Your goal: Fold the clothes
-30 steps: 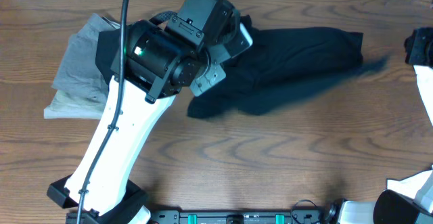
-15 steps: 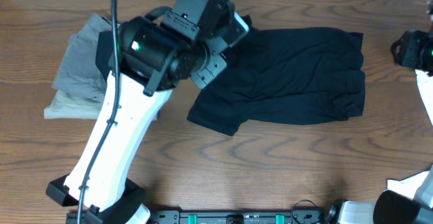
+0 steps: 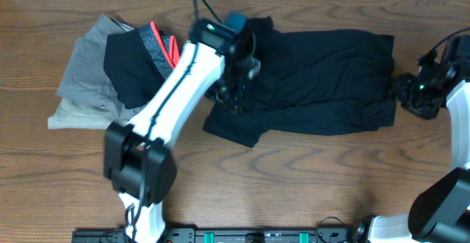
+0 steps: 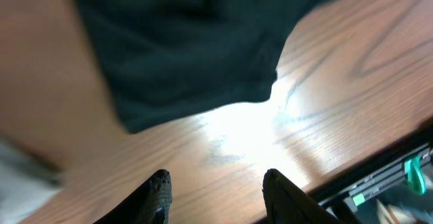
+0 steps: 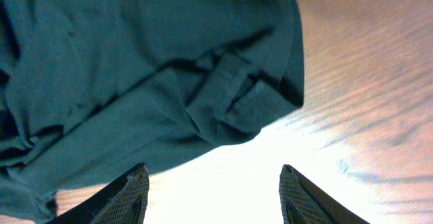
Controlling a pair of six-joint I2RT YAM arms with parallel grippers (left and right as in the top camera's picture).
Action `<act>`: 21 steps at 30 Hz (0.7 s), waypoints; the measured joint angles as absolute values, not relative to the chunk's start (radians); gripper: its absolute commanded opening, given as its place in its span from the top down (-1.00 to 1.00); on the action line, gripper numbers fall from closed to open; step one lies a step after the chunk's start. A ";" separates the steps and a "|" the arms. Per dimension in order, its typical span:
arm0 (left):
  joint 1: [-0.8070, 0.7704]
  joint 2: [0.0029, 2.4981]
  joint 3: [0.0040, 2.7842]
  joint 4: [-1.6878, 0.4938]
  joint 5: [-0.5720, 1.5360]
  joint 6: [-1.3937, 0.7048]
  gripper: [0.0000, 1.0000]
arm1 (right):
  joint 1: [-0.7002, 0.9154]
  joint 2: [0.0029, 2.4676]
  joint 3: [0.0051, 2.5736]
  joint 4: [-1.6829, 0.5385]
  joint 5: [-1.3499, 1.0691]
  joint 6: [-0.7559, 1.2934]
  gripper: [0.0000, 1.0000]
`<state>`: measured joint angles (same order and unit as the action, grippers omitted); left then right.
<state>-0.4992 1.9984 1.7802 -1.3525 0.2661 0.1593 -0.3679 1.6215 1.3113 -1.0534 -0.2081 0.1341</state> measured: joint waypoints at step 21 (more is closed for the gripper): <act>-0.511 2.207 1.609 -1.221 0.316 0.159 -0.05 | -0.368 1.621 1.279 -1.036 -0.208 0.153 -0.21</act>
